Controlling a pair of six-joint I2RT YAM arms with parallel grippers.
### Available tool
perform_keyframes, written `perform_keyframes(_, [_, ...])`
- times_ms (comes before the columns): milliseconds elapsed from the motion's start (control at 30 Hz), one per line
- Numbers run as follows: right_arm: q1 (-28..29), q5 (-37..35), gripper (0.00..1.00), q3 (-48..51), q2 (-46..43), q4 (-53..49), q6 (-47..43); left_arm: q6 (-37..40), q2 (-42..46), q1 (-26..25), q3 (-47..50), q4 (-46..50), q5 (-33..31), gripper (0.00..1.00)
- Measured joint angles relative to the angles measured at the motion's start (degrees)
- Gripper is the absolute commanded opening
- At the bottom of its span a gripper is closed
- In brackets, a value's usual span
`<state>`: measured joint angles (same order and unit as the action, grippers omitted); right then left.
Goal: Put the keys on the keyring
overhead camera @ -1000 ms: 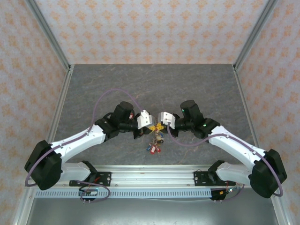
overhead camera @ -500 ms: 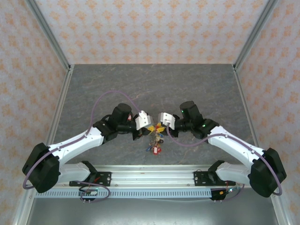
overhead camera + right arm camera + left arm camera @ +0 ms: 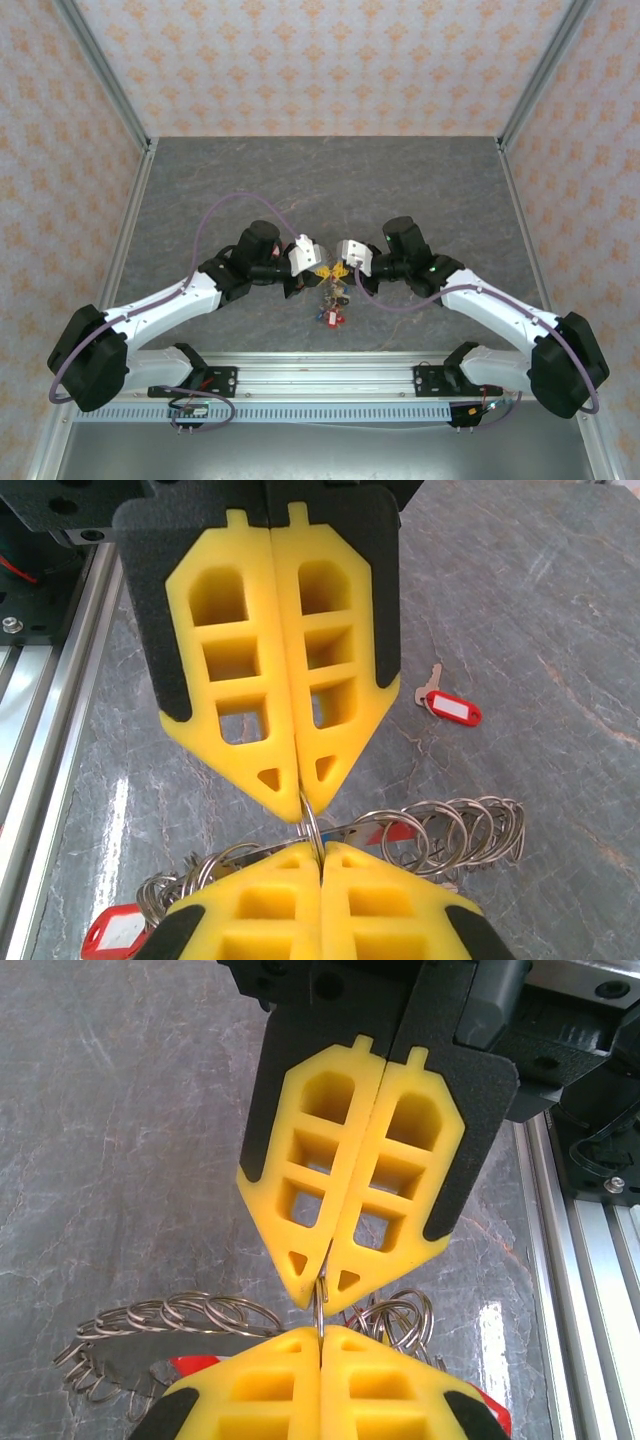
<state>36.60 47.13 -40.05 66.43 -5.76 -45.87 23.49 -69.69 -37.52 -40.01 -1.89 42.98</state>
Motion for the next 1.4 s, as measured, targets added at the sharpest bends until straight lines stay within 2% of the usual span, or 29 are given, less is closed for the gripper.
perform_keyframes(167, [0.3, -0.3, 0.0, -3.0, 0.4, -5.0, -1.4, 0.8, 0.0, 0.0, 0.0, 0.1, 0.0, 0.17])
perform_keyframes(367, [2.4, -2.8, 0.0, -8.7, 1.4, -13.6, -4.0, 1.0, -0.2, 0.0, 0.0, 0.1, 0.1, 0.17])
perform_keyframes(567, [3.5, -4.8, 0.0, -11.2, 2.0, -17.9, -5.4, 1.0, -0.2, -0.4, 0.0, 0.0, 0.3, 0.16])
perform_keyframes(700, [3.8, -5.0, 0.0, -12.1, 3.2, -18.5, -5.4, 0.6, -0.2, -0.3, 0.0, 0.1, 0.4, 0.11])
perform_keyframes(800, [3.8, -5.5, 0.0, -12.2, 3.2, -18.4, -5.3, 0.3, -0.2, -0.4, 0.0, 0.0, 0.8, 0.0])
perform_keyframes(900, [3.8, -5.8, 0.0, -12.2, 3.2, -18.3, -5.2, 0.4, -0.2, -0.4, 0.0, 0.1, 0.7, 0.0])
perform_keyframes(1067, [3.8, -6.2, 0.0, -12.2, 3.1, -18.2, -5.0, 0.5, -0.2, -0.4, 0.0, 0.0, 0.4, 0.08])
perform_keyframes(1267, [3.8, -6.3, 0.0, -12.0, 3.1, -17.7, -4.7, 0.6, -0.2, -0.4, 0.0, 0.0, 0.1, 0.06])
perform_keyframes(1400, [3.8, -6.3, 0.0, -11.8, 3.1, -17.2, -4.3, 0.8, -0.2, -0.4, 0.0, 0.0, 0.0, 0.12])
